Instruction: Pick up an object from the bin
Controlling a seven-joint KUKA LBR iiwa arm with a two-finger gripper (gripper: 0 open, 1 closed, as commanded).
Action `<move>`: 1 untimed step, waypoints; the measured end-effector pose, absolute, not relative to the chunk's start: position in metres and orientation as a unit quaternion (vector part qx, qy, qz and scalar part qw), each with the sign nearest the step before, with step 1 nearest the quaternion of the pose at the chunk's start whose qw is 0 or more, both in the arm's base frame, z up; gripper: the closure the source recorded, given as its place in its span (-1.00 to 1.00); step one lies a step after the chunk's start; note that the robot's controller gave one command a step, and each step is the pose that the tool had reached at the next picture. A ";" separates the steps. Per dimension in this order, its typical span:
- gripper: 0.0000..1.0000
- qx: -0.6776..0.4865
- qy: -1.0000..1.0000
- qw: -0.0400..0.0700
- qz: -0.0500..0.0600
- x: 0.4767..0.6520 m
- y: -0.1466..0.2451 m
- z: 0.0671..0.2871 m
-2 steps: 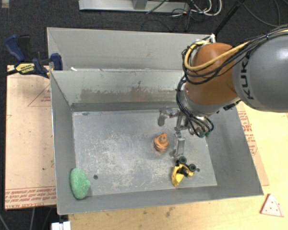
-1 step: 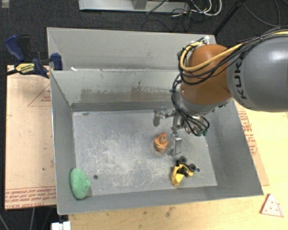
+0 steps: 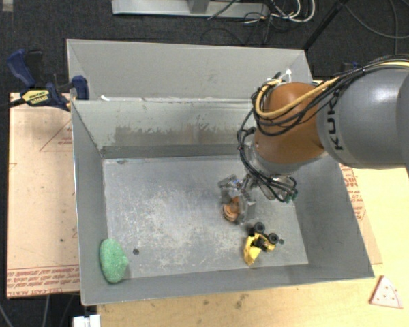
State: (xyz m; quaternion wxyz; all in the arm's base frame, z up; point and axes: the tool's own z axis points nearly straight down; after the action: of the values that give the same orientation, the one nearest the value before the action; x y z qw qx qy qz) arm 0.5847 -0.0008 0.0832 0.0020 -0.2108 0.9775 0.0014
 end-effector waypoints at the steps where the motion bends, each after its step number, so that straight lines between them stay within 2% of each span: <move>1: 1.00 -0.211 0.978 0.002 0.002 0.585 -0.001 0.083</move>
Offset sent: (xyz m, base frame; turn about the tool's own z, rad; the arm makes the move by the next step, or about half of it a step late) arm 0.0293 -0.0048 0.1348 -0.0059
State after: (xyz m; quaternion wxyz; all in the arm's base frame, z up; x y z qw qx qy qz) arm 0.5847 -0.0008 0.0833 0.0021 -0.2108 0.9775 0.0015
